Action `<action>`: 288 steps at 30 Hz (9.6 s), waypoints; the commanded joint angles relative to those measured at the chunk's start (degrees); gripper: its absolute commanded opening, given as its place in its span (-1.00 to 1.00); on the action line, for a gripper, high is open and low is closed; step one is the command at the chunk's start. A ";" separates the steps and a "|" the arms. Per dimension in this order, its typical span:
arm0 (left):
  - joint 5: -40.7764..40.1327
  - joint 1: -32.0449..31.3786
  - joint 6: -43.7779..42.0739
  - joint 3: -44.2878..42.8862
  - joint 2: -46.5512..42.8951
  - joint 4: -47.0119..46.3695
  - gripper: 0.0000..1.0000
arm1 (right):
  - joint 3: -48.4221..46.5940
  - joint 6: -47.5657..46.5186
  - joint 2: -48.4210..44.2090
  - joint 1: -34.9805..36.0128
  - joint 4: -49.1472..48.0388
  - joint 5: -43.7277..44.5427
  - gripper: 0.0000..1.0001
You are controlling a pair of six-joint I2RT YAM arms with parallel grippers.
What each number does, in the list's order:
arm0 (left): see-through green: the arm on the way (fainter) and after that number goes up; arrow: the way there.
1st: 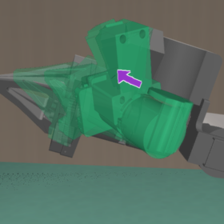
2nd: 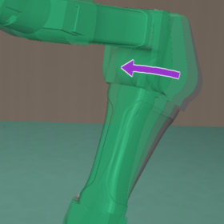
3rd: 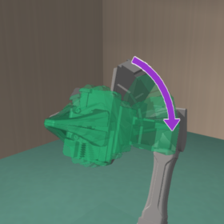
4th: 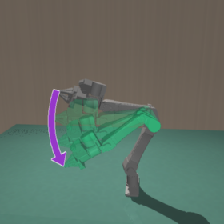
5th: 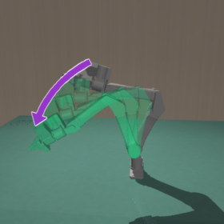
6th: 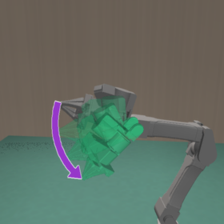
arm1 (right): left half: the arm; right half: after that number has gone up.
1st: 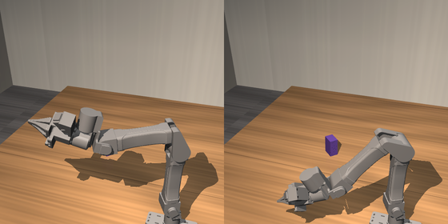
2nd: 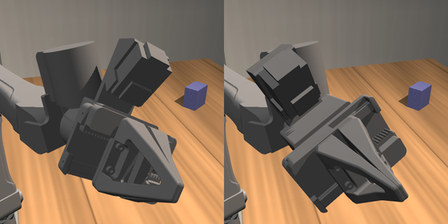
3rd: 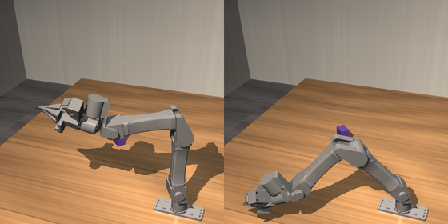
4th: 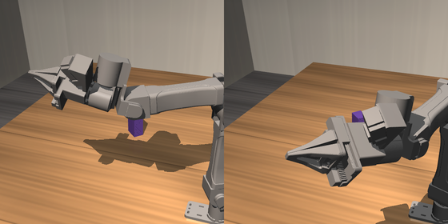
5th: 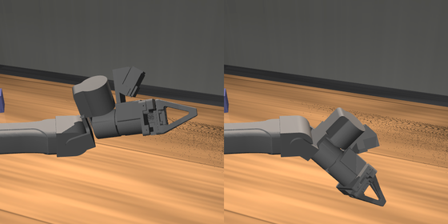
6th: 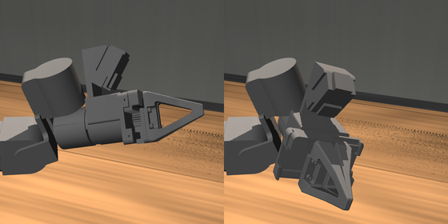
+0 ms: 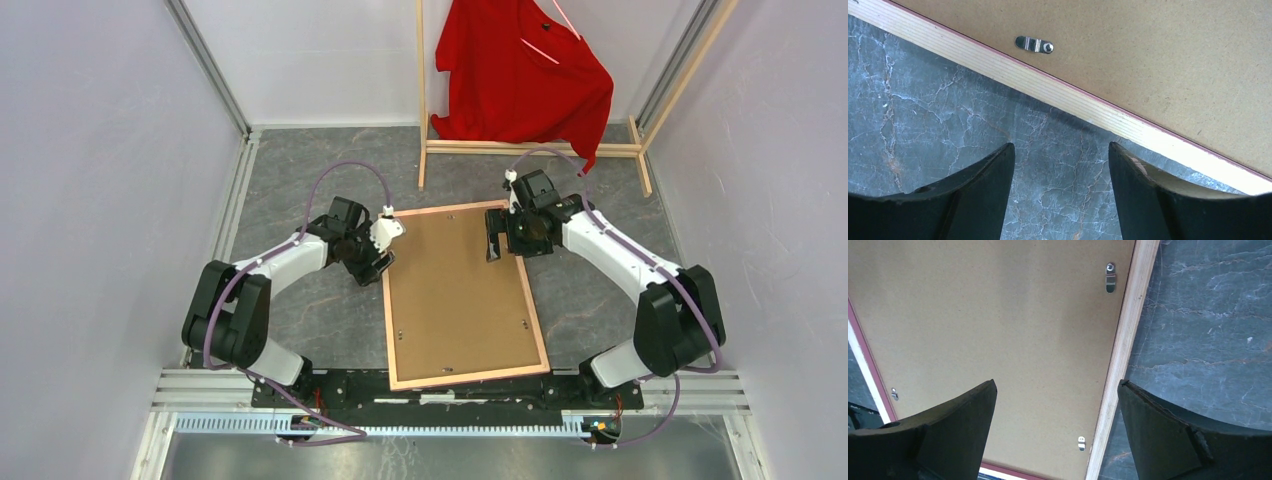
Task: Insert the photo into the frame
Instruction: Place the photo frame item in the photo frame, then install the photo frame at the center of the board.
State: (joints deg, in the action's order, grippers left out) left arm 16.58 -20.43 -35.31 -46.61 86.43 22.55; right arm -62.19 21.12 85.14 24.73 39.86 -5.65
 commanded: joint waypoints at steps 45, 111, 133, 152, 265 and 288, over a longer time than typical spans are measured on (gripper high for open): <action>25.34 7.37 -3.28 -4.58 5.67 18.33 0.04 | 28.32 14.44 3.79 38.57 -69.47 -8.97 -0.11; 15.76 4.06 -1.53 -5.07 7.54 13.49 -0.01 | 22.38 11.43 15.62 41.02 -73.11 -4.88 -0.29; 15.57 3.90 -1.63 -5.07 7.30 13.56 -0.04 | 30.16 12.29 6.97 41.03 -81.25 -3.29 -0.32; 15.80 3.82 -1.92 -6.65 7.37 15.07 -0.04 | 29.17 5.73 8.60 47.87 -72.81 11.09 -1.00; 21.96 8.18 3.62 -16.29 7.39 19.61 -0.06 | 33.75 -22.37 3.14 53.22 -91.20 25.61 0.14; 28.16 11.81 12.42 -20.09 19.59 14.19 -0.34 | 11.06 9.75 26.37 17.70 -95.58 -24.85 0.10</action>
State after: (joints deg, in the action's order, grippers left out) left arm 41.12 -8.73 -25.54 -63.77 104.22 37.58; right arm -46.92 26.06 107.98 43.53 -51.66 -23.70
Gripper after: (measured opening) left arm 0.358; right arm 0.569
